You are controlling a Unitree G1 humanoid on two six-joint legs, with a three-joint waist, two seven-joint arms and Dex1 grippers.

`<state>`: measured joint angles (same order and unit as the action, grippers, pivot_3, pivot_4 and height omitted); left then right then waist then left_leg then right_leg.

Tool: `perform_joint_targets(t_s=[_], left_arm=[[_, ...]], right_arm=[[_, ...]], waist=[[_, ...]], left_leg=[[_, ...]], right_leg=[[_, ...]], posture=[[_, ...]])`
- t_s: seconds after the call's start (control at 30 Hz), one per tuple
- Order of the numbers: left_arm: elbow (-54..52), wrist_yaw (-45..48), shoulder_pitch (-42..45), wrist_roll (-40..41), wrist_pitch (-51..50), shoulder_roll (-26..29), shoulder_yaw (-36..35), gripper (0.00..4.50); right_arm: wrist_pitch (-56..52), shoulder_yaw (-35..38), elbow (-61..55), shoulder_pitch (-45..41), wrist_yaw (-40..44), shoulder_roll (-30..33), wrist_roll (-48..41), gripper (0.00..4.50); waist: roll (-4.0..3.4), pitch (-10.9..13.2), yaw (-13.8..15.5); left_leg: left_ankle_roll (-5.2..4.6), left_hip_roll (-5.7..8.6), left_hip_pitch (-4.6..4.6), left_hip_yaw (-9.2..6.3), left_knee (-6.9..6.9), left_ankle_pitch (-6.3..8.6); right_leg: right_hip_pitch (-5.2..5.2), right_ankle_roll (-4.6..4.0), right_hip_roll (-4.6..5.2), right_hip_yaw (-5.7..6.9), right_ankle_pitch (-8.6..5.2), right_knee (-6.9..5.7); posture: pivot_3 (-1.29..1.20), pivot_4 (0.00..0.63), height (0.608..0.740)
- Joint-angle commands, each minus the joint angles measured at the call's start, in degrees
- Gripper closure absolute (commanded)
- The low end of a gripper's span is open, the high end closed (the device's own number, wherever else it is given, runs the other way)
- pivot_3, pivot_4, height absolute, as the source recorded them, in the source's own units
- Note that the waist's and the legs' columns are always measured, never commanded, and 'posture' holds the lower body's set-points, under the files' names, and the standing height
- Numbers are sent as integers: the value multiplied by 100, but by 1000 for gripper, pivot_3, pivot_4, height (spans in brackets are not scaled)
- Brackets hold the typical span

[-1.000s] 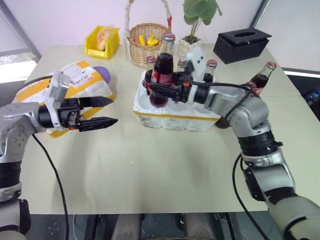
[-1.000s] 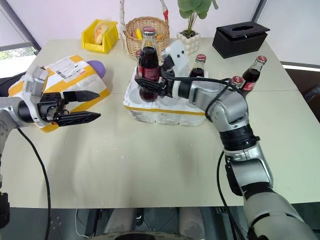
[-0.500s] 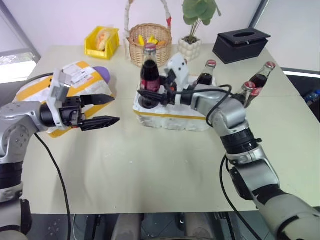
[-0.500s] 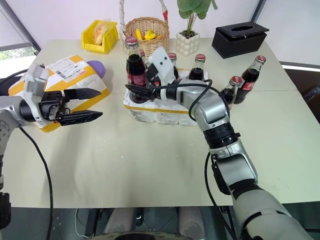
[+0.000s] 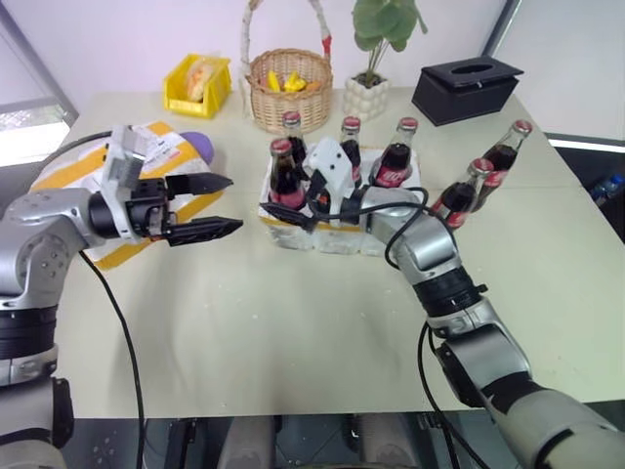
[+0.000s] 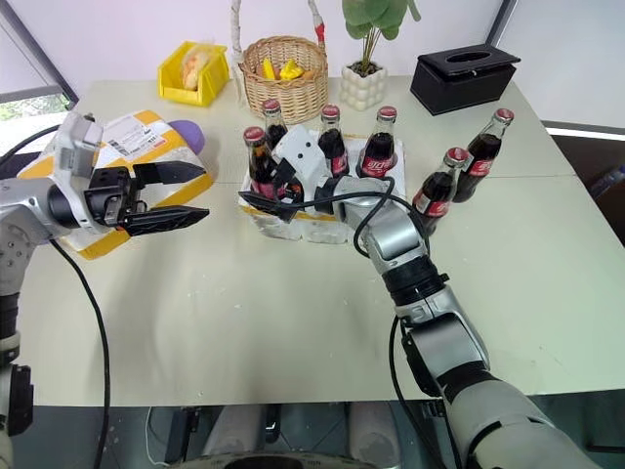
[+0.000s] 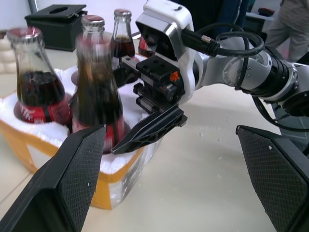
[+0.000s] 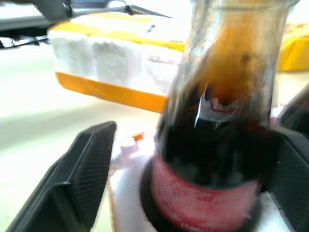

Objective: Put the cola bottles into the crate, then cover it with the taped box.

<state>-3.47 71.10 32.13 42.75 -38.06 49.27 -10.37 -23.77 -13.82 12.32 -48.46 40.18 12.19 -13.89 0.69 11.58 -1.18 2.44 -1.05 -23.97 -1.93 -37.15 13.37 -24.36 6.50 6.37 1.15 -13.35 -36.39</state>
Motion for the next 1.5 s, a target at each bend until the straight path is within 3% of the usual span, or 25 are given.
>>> perform_joint_targets(t_s=[0.03, 0.23, 0.5, 0.67, 0.83, 1.03, 1.5], left_arm=[[-15, 56, 169, 10, 78, -8, -29, 0], [-19, 164, 345, 55, -9, -142, 141, 0], [-38, 575, 599, -92, 147, -378, 647, 0], [140, 699, 799, -164, 184, -498, 777, 0], [272, 782, 918, -237, 232, -584, 860, 0], [355, 764, 955, -350, 286, -684, 884, 0], [177, 590, 900, -304, 212, -590, 699, 0]], right_arm=[[-392, 298, -459, 221, -85, 36, -189, 39], [-1488, 1113, -2209, 861, -92, 646, -999, 39], [-2717, 2783, -4940, 2739, -105, 1982, -2596, 39], [-3040, 4139, -5673, 4206, -532, 2422, -2966, 39], [-2889, 5080, -5482, 5208, -911, 2479, -2778, 39], [-2493, 5059, -4633, 4904, -1808, 2207, -2244, 39], [-1506, 4060, -3205, 4009, -1699, 2228, -1702, 39]], waist=[[0, 0, 14], [2, -1, 43], [4, -2, 23], [6, -4, 59], [9, -5, 44], [10, -5, 38], [10, -4, 41]], left_leg=[[0, 0, 1, 0, -1, 0], [2, 1, -7, 0, -6, -1], [1, 0, -4, 2, 0, -1], [-1, -2, 0, 3, -6, -2], [-7, -1, 10, 11, -16, -6], [-8, -2, 57, 20, -12, -6], [-10, -26, 55, 22, 0, -6]], right_leg=[[1, 0, 0, -1, 0, -2], [3, 0, 0, -3, 0, 3], [3, 1, -1, -6, 0, 8], [4, -3, -7, -16, -3, 7], [23, -26, -7, -28, -11, 16], [44, -40, -25, -60, 0, 20], [37, -45, -56, -73, 2, 28]], posture=[[0, 150, 740], [0, 150, 740], [0, 150, 740], [0, 150, 740], [0, 150, 740], [0, 150, 740], [0, 150, 740]])
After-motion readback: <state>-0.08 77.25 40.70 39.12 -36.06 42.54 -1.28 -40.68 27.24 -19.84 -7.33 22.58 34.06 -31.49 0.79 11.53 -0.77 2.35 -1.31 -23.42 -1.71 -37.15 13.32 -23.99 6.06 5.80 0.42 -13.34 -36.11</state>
